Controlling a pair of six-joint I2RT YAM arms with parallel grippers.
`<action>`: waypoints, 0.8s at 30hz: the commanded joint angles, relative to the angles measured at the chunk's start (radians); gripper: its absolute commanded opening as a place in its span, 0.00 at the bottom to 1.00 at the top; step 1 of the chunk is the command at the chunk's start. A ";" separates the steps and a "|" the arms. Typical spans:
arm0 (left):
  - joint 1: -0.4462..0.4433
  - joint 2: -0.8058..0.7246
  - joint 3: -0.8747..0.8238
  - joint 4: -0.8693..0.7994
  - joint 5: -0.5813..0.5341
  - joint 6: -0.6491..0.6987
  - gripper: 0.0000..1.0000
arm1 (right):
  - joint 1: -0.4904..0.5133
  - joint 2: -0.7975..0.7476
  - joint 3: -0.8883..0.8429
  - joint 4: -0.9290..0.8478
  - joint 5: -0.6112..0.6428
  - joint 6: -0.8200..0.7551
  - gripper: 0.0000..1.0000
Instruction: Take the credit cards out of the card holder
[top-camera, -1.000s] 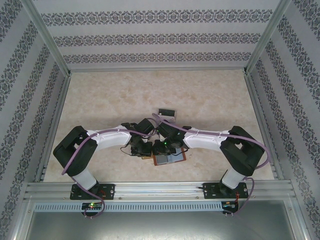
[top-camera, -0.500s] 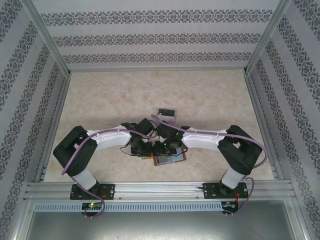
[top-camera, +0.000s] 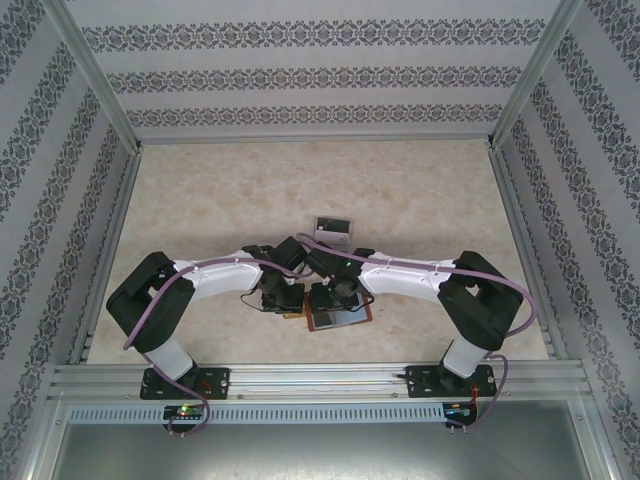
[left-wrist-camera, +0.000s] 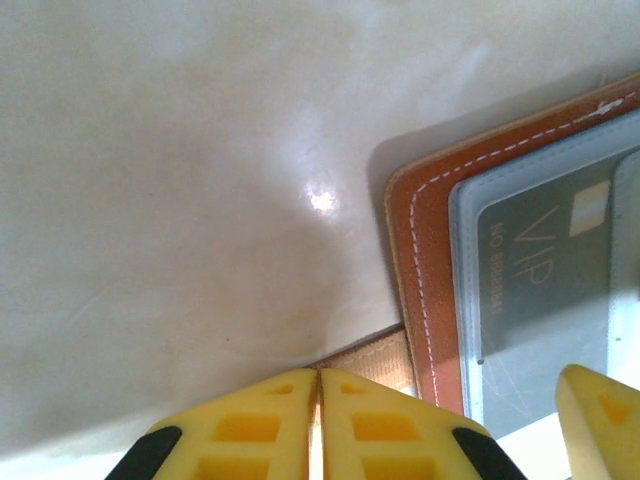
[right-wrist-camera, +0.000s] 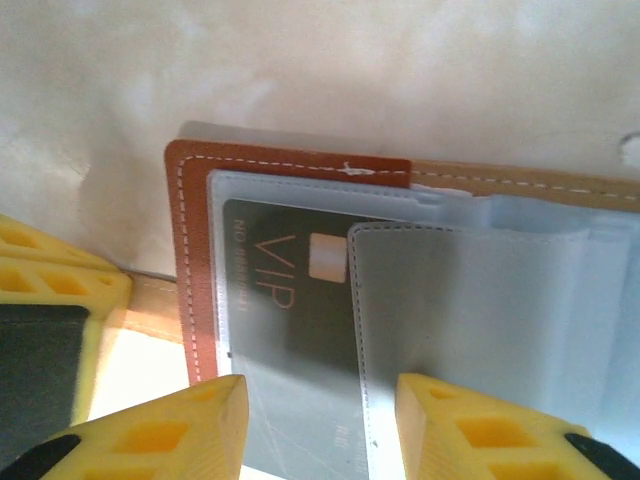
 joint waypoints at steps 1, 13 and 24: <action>-0.010 0.027 -0.024 0.000 0.011 0.008 0.13 | 0.025 0.028 0.028 -0.116 0.091 -0.031 0.46; -0.011 0.034 -0.013 -0.002 0.015 0.011 0.13 | 0.034 0.006 0.058 -0.210 0.174 -0.048 0.51; -0.011 0.043 -0.002 -0.009 0.018 0.014 0.13 | 0.034 -0.001 0.071 -0.271 0.232 -0.064 0.52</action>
